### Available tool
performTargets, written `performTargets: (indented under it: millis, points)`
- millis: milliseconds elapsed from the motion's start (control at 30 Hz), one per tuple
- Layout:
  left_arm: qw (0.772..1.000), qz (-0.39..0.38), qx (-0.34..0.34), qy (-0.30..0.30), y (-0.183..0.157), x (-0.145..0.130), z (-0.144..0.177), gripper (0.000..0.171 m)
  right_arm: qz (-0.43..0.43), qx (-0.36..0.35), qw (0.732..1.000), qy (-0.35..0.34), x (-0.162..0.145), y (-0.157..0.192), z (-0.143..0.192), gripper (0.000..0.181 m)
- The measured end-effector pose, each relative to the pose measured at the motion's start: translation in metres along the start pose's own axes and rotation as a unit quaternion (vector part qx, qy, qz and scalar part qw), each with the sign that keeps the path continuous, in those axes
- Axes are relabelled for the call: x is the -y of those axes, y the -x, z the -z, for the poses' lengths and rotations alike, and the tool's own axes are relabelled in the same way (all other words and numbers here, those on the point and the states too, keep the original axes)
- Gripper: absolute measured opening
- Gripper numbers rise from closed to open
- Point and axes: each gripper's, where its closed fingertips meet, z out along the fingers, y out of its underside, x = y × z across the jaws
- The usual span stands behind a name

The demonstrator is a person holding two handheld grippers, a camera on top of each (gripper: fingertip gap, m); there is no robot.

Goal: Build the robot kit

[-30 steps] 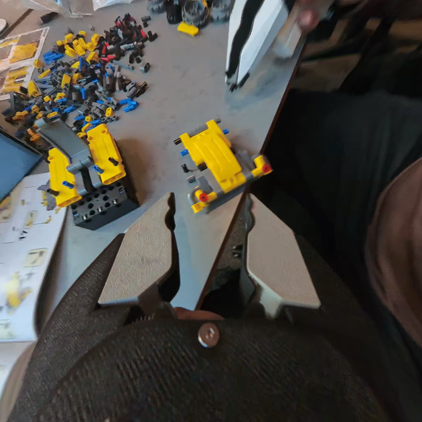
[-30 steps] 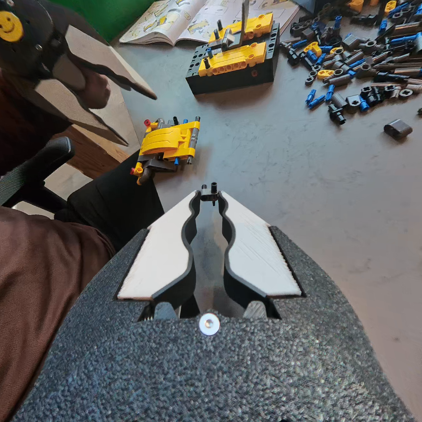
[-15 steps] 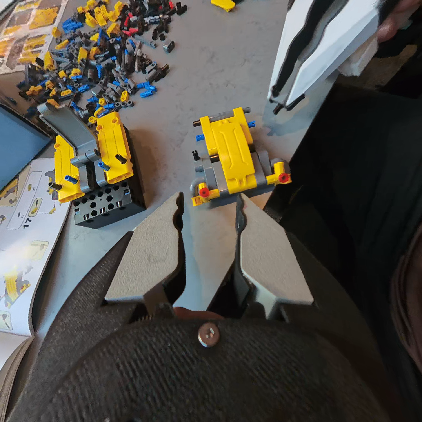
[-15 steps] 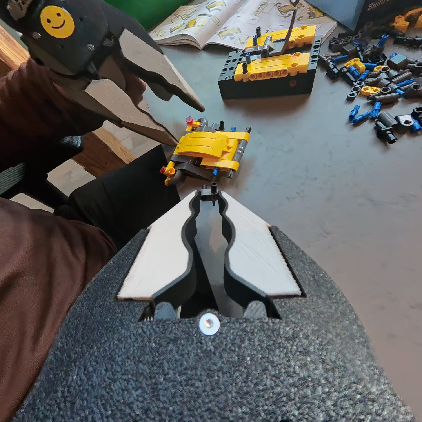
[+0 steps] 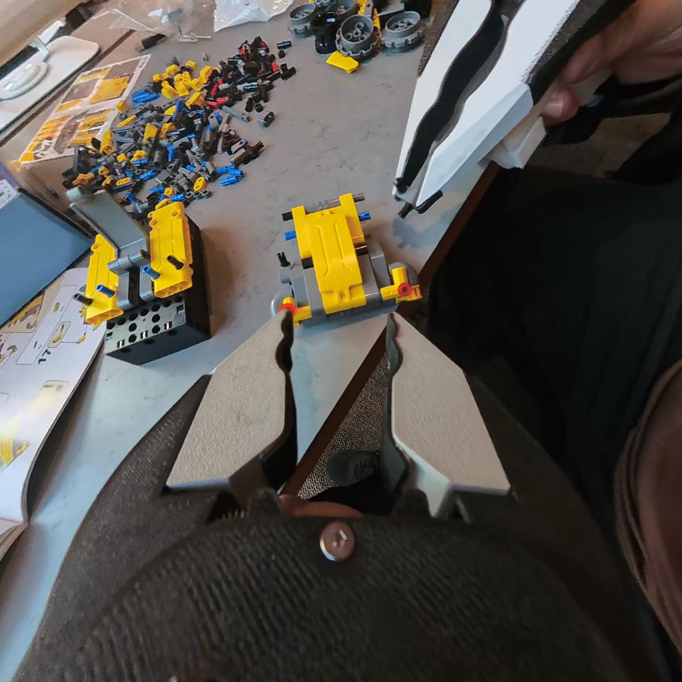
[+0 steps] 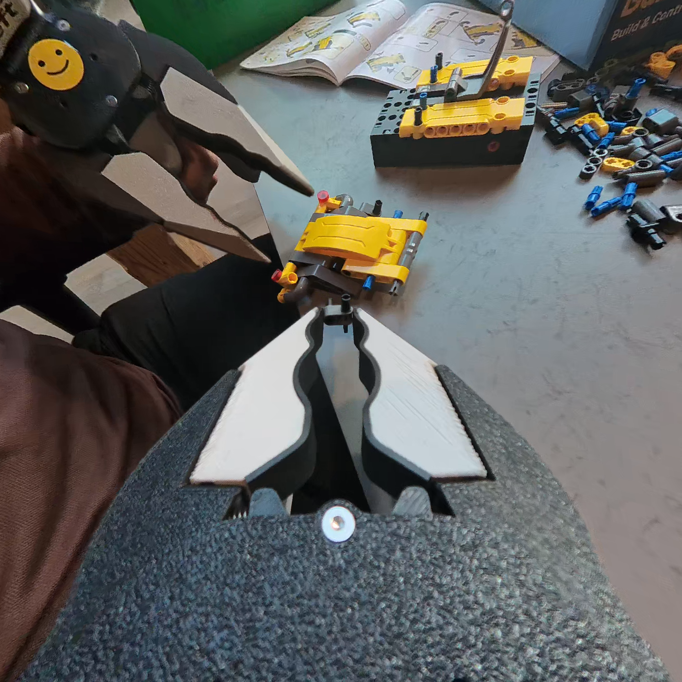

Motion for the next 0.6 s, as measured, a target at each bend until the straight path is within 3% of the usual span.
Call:
performTargets:
  millis: [267,433,600]
  points:
    - [0.999,-0.002,-0.012,-0.052,0.008,-0.009,0.011,0.052,0.083,-0.086,0.992,-0.034,0.017,-0.008,0.018,0.012]
    - [0.996,0.016,-0.047,-0.075,0.007,-0.005,0.009,0.051,0.169,-0.104,0.979,-0.032,0.016,0.007,0.005,0.012]
    - [0.997,0.001,-0.042,-0.071,0.009,-0.014,0.005,0.047,0.128,-0.076,0.988,-0.038,0.010,0.003,-0.006,0.012]
